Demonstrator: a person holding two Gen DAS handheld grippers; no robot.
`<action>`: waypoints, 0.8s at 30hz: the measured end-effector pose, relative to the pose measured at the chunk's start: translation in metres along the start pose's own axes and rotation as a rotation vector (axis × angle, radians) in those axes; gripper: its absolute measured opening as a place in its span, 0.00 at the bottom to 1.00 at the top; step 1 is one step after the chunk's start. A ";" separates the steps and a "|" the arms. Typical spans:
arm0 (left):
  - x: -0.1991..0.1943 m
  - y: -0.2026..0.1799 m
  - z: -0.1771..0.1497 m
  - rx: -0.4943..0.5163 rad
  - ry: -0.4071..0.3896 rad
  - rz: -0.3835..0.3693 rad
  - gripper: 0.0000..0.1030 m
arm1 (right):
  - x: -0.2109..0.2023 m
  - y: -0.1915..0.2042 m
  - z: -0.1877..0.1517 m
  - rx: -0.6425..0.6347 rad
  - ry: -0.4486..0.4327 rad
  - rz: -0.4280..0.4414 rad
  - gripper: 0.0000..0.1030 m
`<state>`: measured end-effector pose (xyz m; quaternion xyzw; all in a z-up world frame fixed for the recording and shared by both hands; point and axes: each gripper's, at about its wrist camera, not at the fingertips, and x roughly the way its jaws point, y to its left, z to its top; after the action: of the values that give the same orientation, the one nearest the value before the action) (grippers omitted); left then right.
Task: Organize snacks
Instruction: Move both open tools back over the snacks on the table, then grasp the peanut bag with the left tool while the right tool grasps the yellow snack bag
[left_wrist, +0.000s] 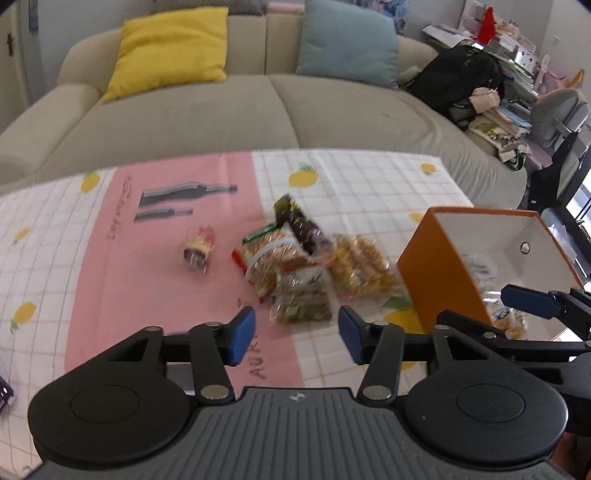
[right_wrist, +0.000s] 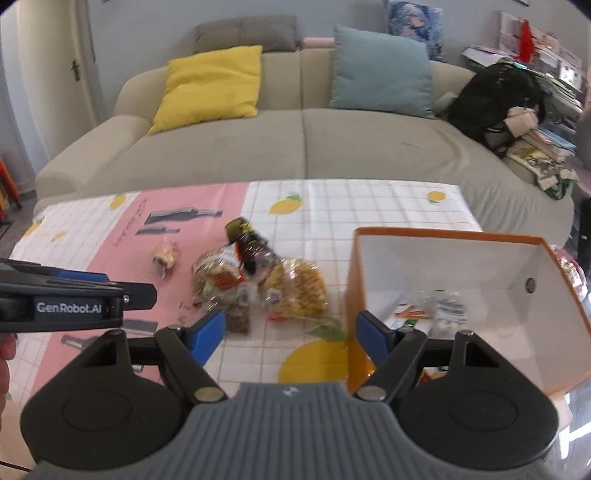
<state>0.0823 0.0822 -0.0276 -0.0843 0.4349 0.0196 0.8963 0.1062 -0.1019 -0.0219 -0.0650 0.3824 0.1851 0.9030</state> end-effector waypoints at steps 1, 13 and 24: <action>0.002 0.004 -0.002 -0.008 0.013 -0.010 0.52 | 0.003 0.003 -0.001 -0.017 0.006 -0.004 0.73; 0.046 0.041 -0.002 -0.087 0.129 -0.053 0.69 | 0.064 0.019 0.005 -0.132 0.115 0.019 0.64; 0.097 0.041 0.031 -0.104 0.155 -0.086 0.78 | 0.130 0.021 0.022 -0.226 0.188 0.006 0.60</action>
<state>0.1621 0.1241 -0.0896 -0.1504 0.4971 -0.0028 0.8546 0.1958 -0.0400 -0.0984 -0.1820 0.4422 0.2227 0.8496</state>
